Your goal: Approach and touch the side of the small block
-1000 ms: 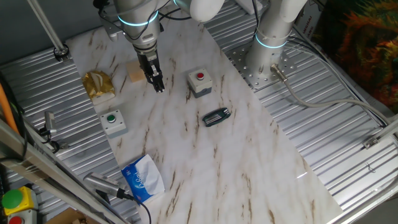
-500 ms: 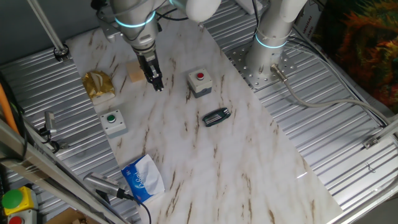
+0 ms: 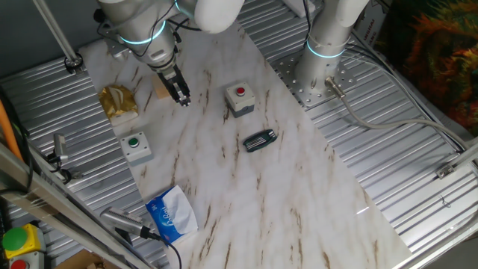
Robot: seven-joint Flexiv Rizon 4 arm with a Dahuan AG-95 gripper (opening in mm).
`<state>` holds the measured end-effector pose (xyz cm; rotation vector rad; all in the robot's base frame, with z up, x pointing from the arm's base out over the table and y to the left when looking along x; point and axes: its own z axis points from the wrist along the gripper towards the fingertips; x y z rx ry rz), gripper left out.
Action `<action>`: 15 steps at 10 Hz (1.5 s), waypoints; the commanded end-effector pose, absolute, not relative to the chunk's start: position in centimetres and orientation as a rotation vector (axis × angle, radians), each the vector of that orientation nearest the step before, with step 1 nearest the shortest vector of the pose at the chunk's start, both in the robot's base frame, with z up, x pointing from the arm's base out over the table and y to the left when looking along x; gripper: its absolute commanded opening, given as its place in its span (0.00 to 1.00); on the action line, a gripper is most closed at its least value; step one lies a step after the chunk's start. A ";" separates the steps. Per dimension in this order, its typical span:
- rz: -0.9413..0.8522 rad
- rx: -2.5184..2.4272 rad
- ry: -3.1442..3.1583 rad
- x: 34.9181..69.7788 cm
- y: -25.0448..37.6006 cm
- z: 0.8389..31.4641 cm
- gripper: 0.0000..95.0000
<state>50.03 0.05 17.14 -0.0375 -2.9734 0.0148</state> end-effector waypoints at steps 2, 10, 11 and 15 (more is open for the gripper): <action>0.007 -0.036 -2.977 50.0 0.0 17.1 0.00; 0.008 0.001 -2.995 51.2 -1.1 10.4 0.00; 0.009 0.005 -3.000 51.3 -1.3 9.4 0.00; 0.007 0.062 -3.045 51.0 -5.0 6.2 0.00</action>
